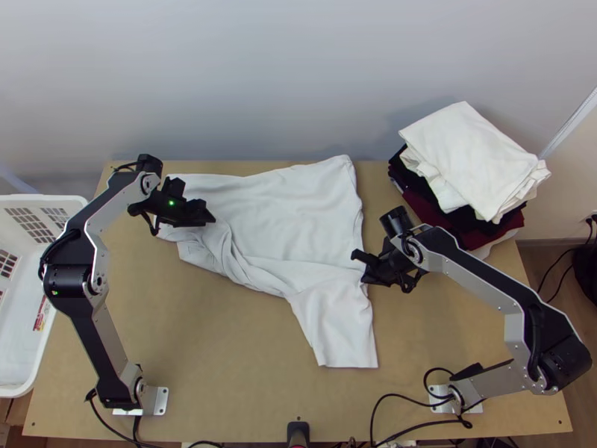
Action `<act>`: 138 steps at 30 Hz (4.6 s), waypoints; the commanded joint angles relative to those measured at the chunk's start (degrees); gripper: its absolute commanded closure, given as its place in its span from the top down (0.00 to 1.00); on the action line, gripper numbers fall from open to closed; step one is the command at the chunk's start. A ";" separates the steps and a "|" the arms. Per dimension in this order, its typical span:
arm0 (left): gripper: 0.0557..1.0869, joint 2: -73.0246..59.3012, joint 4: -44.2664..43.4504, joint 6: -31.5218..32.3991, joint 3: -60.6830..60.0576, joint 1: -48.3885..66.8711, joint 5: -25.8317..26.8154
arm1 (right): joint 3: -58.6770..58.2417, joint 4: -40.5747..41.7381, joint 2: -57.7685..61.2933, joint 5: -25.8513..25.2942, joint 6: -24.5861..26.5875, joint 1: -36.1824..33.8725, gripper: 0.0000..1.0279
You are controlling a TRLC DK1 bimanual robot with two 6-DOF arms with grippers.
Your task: Fold the t-shirt
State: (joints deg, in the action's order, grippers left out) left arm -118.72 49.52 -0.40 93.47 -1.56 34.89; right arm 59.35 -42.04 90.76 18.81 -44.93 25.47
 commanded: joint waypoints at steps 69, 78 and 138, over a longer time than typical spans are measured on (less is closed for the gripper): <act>0.04 44.71 -5.66 7.79 -0.57 -12.41 -32.79 | 33.64 -1.02 -10.78 -20.48 37.81 -3.15 0.03; 0.04 44.10 -3.46 7.79 4.44 -14.61 -34.10 | 49.54 -12.10 -1.38 -24.43 45.63 -6.05 0.03; 0.04 77.50 -26.05 8.67 4.00 -1.86 -48.78 | 48.14 14.09 -46.38 -18.28 38.16 -9.92 0.03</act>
State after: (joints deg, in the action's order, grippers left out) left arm -41.01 24.08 6.94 99.07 -2.57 -9.21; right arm 104.97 -30.68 42.70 5.26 -4.51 15.73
